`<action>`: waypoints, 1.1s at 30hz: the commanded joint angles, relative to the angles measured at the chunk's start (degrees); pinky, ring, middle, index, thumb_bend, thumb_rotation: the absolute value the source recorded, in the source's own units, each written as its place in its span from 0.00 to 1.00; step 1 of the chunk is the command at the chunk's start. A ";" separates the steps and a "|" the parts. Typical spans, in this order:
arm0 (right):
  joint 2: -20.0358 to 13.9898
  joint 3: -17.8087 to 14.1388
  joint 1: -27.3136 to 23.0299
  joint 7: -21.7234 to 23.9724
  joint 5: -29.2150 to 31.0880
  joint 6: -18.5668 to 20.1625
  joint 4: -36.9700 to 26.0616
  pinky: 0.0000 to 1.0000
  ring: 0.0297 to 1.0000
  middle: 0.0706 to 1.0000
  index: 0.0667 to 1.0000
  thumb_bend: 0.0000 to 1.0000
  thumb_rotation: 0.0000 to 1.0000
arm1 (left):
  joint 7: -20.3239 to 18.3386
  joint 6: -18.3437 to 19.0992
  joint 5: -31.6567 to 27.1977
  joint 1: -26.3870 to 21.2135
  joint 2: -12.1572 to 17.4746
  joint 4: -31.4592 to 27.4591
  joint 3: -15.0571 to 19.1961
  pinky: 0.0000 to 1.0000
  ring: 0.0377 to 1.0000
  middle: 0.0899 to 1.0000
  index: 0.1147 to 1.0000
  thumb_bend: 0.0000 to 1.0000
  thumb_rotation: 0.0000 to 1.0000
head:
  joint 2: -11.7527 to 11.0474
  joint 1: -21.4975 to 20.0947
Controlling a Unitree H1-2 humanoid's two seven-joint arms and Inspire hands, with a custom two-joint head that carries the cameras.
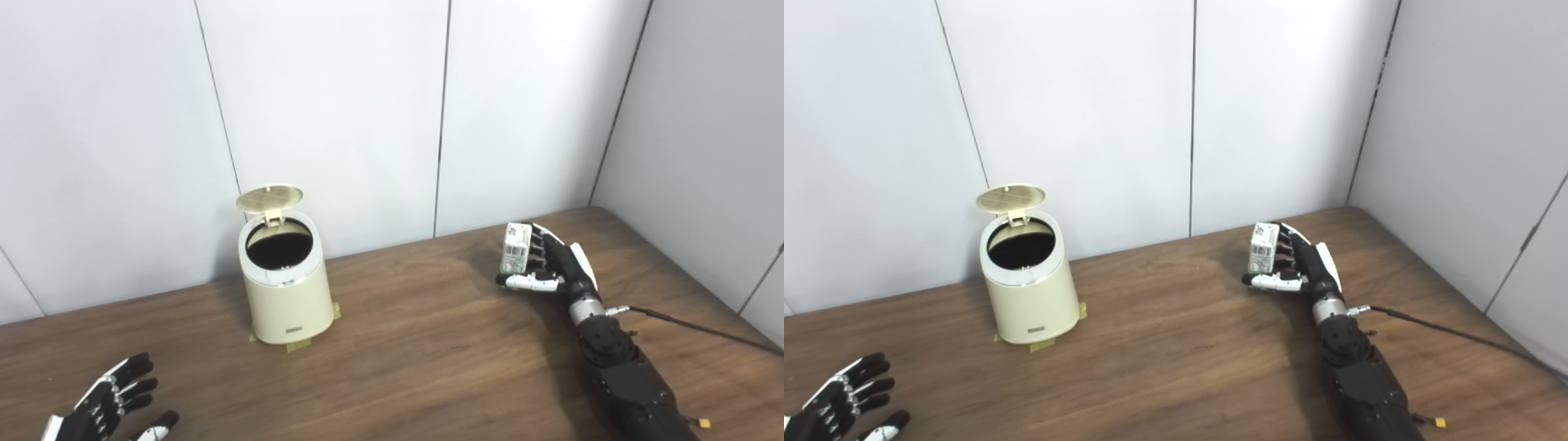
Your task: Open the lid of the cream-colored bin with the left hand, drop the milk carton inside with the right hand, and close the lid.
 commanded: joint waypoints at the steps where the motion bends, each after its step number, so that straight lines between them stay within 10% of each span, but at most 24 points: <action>1: -0.47 -0.23 -2.82 -1.20 0.04 -1.02 0.28 0.73 0.76 0.80 0.82 0.79 0.06 | 0.09 -0.63 -0.10 -1.55 0.92 -2.28 0.11 0.77 0.78 0.83 0.81 0.60 0.00 | 0.12 -0.08; 10: 0.46 1.92 -6.27 -11.11 -5.05 -5.54 8.79 0.41 0.40 0.46 0.54 0.52 0.00 | -0.09 0.28 -0.97 -1.27 0.78 -3.11 0.34 0.79 0.78 0.83 0.82 0.57 0.00 | 0.60 0.07; 33: 3.93 4.38 -5.11 -19.77 -8.64 0.86 1.60 0.38 0.38 0.46 0.49 0.52 0.00 | 0.10 -0.24 -0.87 -1.91 0.41 -2.13 0.07 0.75 0.77 0.82 0.80 0.59 0.00 | 1.19 0.93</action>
